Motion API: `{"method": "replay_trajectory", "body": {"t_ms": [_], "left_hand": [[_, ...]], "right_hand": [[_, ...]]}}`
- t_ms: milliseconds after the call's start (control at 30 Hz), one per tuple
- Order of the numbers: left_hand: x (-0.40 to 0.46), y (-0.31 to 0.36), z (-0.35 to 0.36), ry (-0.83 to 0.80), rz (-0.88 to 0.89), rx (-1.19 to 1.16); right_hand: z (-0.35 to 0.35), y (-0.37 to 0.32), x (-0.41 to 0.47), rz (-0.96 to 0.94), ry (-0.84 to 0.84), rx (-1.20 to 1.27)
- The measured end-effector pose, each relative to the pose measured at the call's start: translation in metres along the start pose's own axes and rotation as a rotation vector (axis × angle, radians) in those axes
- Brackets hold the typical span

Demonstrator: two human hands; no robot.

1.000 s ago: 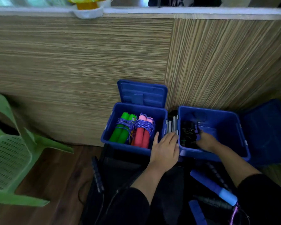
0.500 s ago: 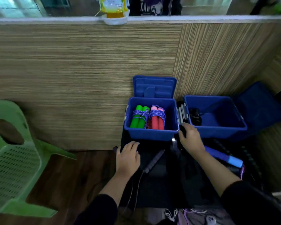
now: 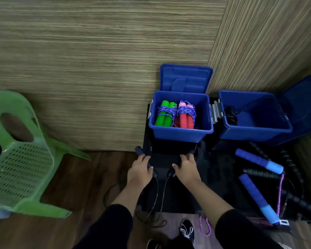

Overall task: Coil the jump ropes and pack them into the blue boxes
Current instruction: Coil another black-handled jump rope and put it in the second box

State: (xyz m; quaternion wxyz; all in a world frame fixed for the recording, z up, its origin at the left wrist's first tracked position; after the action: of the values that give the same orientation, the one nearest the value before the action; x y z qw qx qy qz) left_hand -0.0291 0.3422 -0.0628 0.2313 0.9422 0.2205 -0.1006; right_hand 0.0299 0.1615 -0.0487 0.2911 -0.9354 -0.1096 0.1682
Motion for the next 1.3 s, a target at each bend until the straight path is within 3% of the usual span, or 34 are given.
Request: {"method": "replay_trajectory", "body": {"t_ms": [233,367,600,767,833,933,1000,1067,1200,1300], "left_hand": [[0.005,0.006,0.013,-0.059,-0.008,-0.236],[-0.004,0.023,0.025,-0.12,0.052,-0.284],[-0.012,0.043,0.037,-0.222,0.197,-0.373],[-0.009,0.043,0.038,-0.24,0.176,-0.433],[-0.007,0.042,0.031,-0.179,0.203,-0.336],[-0.006,0.049,0.019,0.037,0.429,0.052],[-0.008,0.053,0.022,0.011,0.529,0.195],[-0.007,0.051,0.027,-0.018,0.532,0.235],[-0.011,0.051,0.035,-0.014,0.455,0.356],[-0.015,0.05,0.038,-0.044,0.368,0.459]], "right_hand": [[0.011,0.012,0.0,0.112,0.039,0.211],[0.009,0.015,0.001,0.036,0.056,0.256],[0.013,0.021,-0.003,-0.078,-0.077,0.343],[0.025,0.019,-0.01,-0.105,-0.213,0.37],[0.028,0.02,-0.014,-0.141,-0.258,0.346],[0.028,0.018,-0.016,-0.192,-0.295,0.328],[0.026,0.014,-0.016,-0.254,-0.359,0.321],[0.024,0.017,-0.014,-0.266,-0.379,0.316],[0.012,0.036,-0.018,-0.205,-0.208,0.226],[0.013,0.043,-0.025,-0.247,-0.249,0.146]]}}
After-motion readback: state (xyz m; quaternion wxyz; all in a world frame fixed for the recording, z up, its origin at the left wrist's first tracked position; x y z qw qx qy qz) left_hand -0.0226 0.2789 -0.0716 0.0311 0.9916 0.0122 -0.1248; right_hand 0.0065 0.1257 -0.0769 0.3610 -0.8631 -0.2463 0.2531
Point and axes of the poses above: each hand's wrist, its own x-axis towards the middle knuckle, its own z-axis out of the palm, y = z × x, the point moved 7 cm from there along x, towards the middle knuckle, and after that the axes turned 8 degrees about -z, right-handed, at the moved point
